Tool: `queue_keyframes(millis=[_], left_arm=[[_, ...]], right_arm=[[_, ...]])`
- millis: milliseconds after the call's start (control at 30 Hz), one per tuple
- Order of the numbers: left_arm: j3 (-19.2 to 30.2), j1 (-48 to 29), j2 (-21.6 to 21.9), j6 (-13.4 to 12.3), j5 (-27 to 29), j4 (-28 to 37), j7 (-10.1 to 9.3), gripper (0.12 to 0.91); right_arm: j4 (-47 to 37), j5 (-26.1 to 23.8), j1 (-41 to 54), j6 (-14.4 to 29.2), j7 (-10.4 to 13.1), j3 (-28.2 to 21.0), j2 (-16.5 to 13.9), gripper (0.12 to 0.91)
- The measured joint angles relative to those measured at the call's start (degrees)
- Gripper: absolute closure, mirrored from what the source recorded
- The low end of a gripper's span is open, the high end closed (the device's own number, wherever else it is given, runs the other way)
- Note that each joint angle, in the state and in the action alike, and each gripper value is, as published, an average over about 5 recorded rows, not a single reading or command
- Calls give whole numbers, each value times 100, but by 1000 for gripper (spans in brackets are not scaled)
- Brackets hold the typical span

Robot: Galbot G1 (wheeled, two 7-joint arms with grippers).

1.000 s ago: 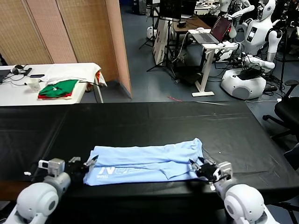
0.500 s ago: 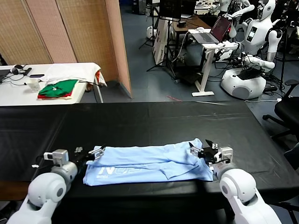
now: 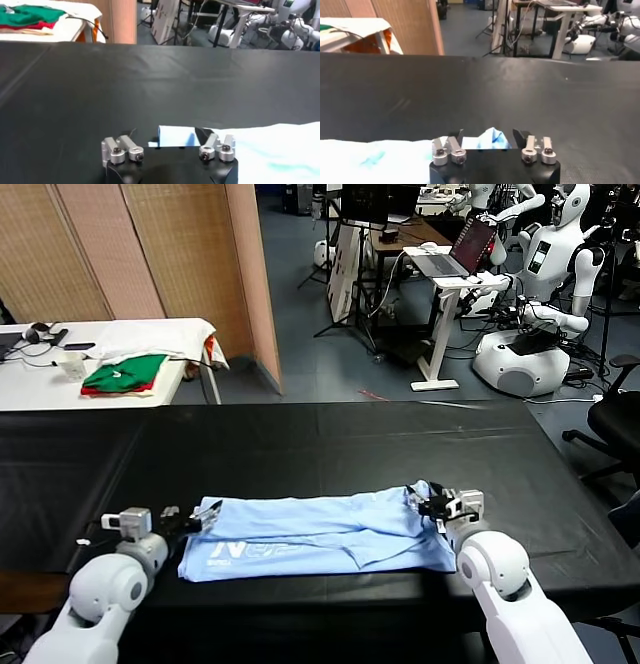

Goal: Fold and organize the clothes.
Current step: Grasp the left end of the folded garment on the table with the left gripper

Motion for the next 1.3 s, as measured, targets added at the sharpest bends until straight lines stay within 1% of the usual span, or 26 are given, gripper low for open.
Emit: queue_keyframes(millis=[33,67,133,167,233,267,333,433,500,567,633,700,767,800,900,933,967,1067,1133,1167,1233,1300], left_arm=[[2,-3,-5,7,15,17,-6,464],[4,-7,-14,16,37,34,-17,521],[6,-24,-44,37,84,60,-64,672],[7,-38,-64,43,116,75,-99,729],[11,-73,-109,21,191,104,-165,830],[14,-96,-134,-4,251,127,-194,860],[22,-143,-183,-71,389,174,-223,885],[27,-209,-244,-165,550,251,-235,885],[28,-242,-269,-227,635,300,-234,885],[32,-270,-293,-293,716,349,-228,885],[34,-287,-322,-348,762,392,-220,885],[22,-281,-359,-400,771,410,-205,879],[-13,-244,-394,-461,764,384,-185,832],[-37,-219,-407,-494,759,356,-175,789],[-129,-123,-436,-584,766,216,-156,615],[-163,-84,-446,-605,769,161,-154,539],[-199,-40,-460,-620,763,101,-155,483],[-321,117,-531,-629,621,-79,-172,294],[-422,249,-616,-629,424,-220,-180,195],[-473,324,-675,-643,339,-296,-178,163],[-558,489,-820,-702,260,-438,-155,133],[-626,649,-990,-777,280,-534,-132,126]], right_arm=[[-26,-8,14,34,8,-4,7,692],[-54,-13,29,74,23,-8,16,748],[-107,-14,57,163,69,-17,40,841],[-136,-14,74,220,100,-24,55,867],[-201,-14,111,340,166,-44,88,884],[-239,-14,134,403,198,-56,108,883],[-325,-14,186,531,244,-79,150,884],[-480,-12,273,683,264,-101,219,884],[-584,-7,316,737,231,-105,264,884],[-654,8,327,750,152,-92,297,883],[-663,24,292,733,24,-53,305,858],[-596,31,210,710,-122,19,298,795],[-446,26,76,700,-232,125,279,688],[-346,23,-7,703,-267,189,267,632],[22,24,-310,727,-329,413,227,442],[152,29,-420,734,-342,492,216,386],[287,37,-535,741,-352,573,207,313],[664,81,-873,762,-363,813,195,171],[880,109,-1080,780,-369,959,194,136],[973,117,-1174,789,-373,1022,193,125],[1117,123,-1339,808,-379,1129,186,121],[1207,125,-1469,822,-381,1207,175,119]])
